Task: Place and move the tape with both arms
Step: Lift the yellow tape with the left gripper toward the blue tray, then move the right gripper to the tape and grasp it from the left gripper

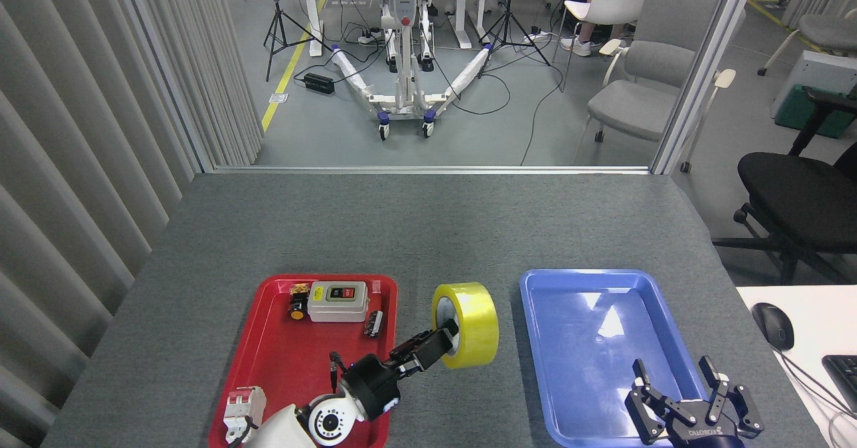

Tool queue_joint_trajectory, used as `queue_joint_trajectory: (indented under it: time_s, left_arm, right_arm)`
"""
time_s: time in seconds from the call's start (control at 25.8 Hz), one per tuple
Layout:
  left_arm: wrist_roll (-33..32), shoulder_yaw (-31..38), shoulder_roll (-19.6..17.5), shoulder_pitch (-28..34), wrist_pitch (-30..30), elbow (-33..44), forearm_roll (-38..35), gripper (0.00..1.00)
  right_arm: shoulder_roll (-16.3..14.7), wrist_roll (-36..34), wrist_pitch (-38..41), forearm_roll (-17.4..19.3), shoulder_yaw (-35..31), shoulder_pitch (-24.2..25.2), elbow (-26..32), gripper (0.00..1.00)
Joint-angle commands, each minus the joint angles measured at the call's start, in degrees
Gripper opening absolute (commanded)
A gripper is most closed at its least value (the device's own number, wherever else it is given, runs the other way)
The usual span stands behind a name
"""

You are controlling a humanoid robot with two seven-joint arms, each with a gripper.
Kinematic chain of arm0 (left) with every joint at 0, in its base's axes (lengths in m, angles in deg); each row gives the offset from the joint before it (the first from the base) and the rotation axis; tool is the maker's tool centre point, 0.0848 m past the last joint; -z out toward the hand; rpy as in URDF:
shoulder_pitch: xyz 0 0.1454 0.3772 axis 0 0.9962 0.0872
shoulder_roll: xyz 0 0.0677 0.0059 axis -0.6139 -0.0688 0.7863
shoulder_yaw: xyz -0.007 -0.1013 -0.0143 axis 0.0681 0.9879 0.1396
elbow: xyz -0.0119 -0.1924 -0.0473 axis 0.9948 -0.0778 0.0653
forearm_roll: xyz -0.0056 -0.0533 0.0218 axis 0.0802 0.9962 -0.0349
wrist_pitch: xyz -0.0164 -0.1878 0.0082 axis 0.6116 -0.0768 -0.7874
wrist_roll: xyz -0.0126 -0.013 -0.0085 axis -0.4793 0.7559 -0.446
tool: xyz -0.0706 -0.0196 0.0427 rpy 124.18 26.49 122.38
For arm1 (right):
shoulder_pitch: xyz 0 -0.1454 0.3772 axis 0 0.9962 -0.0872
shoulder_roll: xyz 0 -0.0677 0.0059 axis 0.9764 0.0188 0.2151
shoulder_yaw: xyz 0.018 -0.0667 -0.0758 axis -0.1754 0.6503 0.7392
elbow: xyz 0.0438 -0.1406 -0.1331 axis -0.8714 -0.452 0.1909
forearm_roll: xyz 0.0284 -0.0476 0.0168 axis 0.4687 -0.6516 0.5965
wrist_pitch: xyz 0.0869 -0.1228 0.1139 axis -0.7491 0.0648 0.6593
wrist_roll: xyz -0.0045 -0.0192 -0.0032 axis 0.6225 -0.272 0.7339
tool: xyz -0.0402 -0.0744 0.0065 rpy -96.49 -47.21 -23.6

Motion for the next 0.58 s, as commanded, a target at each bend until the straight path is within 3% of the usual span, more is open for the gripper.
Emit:
queue_joint_trajectory:
  time_s: [0.0,0.12,0.23,0.31,0.54]
  left_arm:
    - [1.35,-2.3,3.11,0.01,0.38,-2.03,0.32,0.0]
    - [1.35,-3.71,6.62,-0.08,0.38,-6.16,0.59,0.0]
    - [1.35,-4.06,7.86,-0.08,1.0,-7.04,0.59,0.0]
    - [1.35,-3.97,7.68,-0.08,1.0,-7.04,0.59,0.0]
    - [1.43,-3.97,7.24,-0.08,1.0,-7.04,0.67,0.0]
  right_arm:
    - [-0.2,-2.49,14.35,0.65,-0.91,-0.81,-0.08,1.0]
    - [-1.34,-2.84,30.17,1.7,-4.16,-0.72,-0.16,1.0]
    - [-1.61,-2.67,40.63,4.42,-4.87,-0.81,-1.31,1.0]
    - [-1.69,-2.66,43.36,6.01,-4.78,-1.69,-1.39,1.0]
    - [-3.01,-2.58,46.0,6.27,-4.69,-2.39,-3.33,1.0]
